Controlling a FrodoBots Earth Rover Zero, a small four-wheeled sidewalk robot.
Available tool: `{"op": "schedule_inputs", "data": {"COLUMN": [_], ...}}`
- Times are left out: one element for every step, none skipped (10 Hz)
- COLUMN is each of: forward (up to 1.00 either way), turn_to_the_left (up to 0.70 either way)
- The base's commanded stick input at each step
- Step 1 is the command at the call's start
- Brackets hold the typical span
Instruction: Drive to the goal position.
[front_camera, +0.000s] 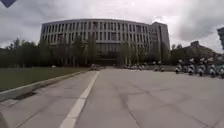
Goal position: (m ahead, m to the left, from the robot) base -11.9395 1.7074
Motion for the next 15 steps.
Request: {"op": "schedule_inputs", "data": {"forward": [0.7,0.7,0.7,0.7,0.7,0.7,0.7,0.7,0.7,0.7,0.7,0.7,0.7,0.7,0.59], "turn_to_the_left": [0.0,0.0,0.0,0.0,0.0,0.03,0.18,0.3,0.25,0.14,0.0,0.0,0.0,0.0,0.0]}}
